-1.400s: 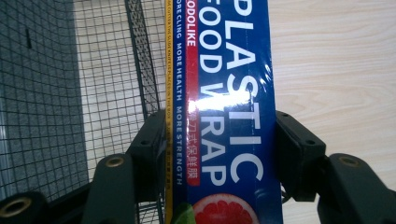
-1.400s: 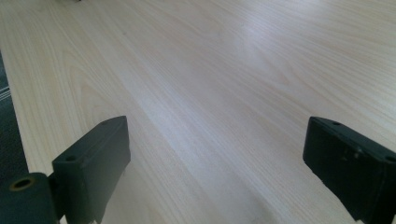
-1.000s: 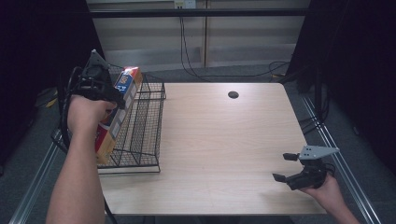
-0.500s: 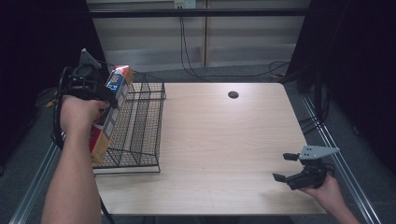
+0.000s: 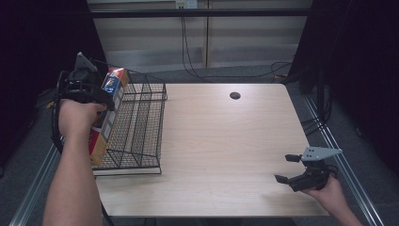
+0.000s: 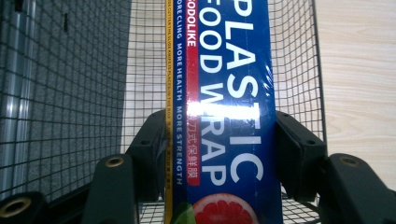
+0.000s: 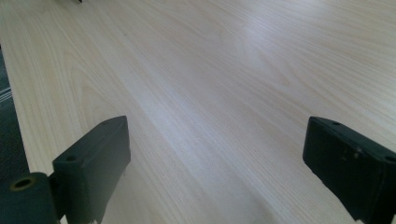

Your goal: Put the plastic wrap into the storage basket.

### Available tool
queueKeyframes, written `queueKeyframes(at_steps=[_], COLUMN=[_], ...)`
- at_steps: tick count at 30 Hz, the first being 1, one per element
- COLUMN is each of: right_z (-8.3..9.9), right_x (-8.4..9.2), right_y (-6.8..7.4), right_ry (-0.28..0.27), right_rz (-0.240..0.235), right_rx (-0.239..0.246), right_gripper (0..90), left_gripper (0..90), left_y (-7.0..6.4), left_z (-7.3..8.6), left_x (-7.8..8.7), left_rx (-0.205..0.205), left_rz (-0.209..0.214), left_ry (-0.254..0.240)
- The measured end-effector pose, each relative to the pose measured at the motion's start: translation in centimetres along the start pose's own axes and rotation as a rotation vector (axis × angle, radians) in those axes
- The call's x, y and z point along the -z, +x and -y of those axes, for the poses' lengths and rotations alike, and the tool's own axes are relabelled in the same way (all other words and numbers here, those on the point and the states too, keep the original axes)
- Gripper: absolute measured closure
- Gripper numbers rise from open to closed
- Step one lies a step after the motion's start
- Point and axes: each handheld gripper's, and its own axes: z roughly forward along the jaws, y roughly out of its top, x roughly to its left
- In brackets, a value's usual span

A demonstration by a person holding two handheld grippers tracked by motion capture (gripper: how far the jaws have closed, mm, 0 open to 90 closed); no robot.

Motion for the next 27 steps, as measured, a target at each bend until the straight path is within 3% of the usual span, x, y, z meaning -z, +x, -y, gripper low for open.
queueKeyframes(at_steps=[11,22,27], right_z=[0.0,0.1,0.1], right_x=[-0.2,-0.2,-0.2], right_y=[0.0,0.0,0.0], right_ry=[0.008,0.006,0.006], right_rz=[-0.009,-0.013,-0.013], right_rx=[0.004,0.001,0.002], right_gripper=[7.6,7.5,7.5], left_gripper=[43.4,43.2,43.0], left_y=[1.3,1.0,0.8], left_z=[0.2,-0.2,-0.3], left_x=[-0.9,-1.5,-1.7], left_rx=[0.032,0.057,0.044], left_rz=[-0.03,-0.058,-0.067], left_ry=[0.013,0.021,0.039])
